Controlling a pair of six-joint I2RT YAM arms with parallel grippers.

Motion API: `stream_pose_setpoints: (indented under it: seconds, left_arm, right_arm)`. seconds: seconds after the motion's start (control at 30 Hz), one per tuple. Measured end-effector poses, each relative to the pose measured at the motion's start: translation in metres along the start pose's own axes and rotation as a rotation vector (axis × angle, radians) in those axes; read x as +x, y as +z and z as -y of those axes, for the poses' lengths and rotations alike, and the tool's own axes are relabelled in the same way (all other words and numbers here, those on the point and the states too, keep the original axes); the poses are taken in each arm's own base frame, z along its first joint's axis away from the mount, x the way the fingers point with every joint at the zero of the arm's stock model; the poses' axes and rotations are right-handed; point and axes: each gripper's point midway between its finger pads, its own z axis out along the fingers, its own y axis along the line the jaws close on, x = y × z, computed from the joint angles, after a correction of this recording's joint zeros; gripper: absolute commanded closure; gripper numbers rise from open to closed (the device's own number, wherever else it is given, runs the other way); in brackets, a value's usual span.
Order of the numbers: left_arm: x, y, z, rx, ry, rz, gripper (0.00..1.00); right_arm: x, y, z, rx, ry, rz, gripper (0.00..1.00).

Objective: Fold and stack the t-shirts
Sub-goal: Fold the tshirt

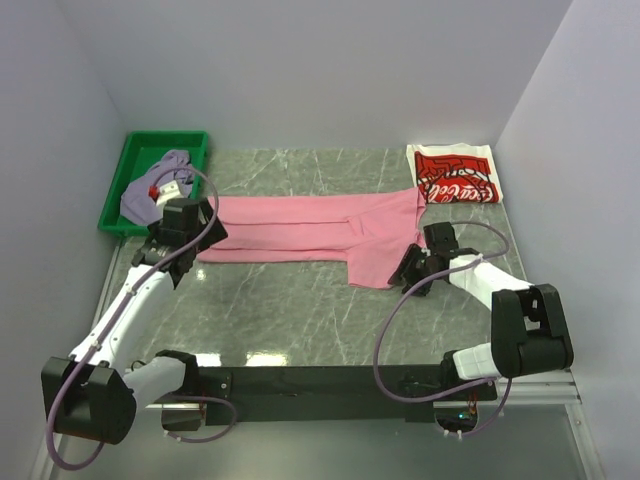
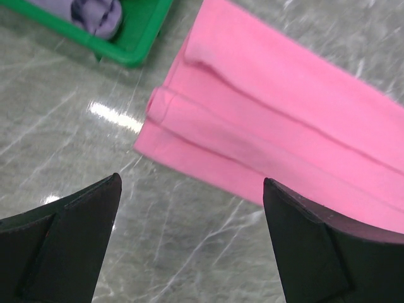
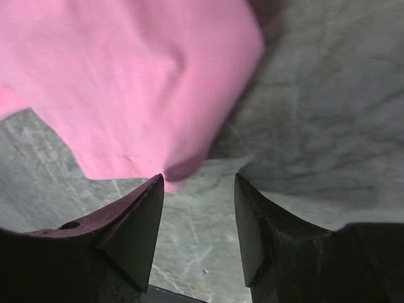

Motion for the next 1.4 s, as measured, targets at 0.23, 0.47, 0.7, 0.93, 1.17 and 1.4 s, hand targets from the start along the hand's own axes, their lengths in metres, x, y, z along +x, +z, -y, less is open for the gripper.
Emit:
stream_pose_setpoints:
  seconds: [0.23,0.47,0.7,0.93,1.17,1.4]
  left_arm:
    - [0.025,0.008,-0.013,-0.027,0.023,-0.041,0.06]
    - [0.027,0.011,-0.013,-0.023,0.03,-0.036,0.08]
    - [0.028,0.013,-0.013,-0.026,0.037,-0.039,0.08]
    - [0.029,0.015,-0.013,-0.028,0.041,-0.043,0.08]
    - [0.032,0.017,-0.014,-0.035,0.046,-0.053,0.08]
    - [0.032,0.018,-0.014,-0.037,0.047,-0.056,0.08]
  right_arm:
    - [0.001,0.01,-0.016,-0.043,0.017,0.002,0.77]
    - [-0.024,0.002,-0.039,-0.043,0.022,0.032,1.0]
    - [-0.108,-0.02,-0.118,-0.155,-0.048,0.175,1.0]
    - [-0.15,0.01,-0.143,-0.134,-0.077,0.181,1.0]
    - [-0.176,0.028,-0.155,-0.12,-0.117,0.197,1.0]
    - [-0.198,0.033,-0.171,-0.164,-0.142,0.239,0.98]
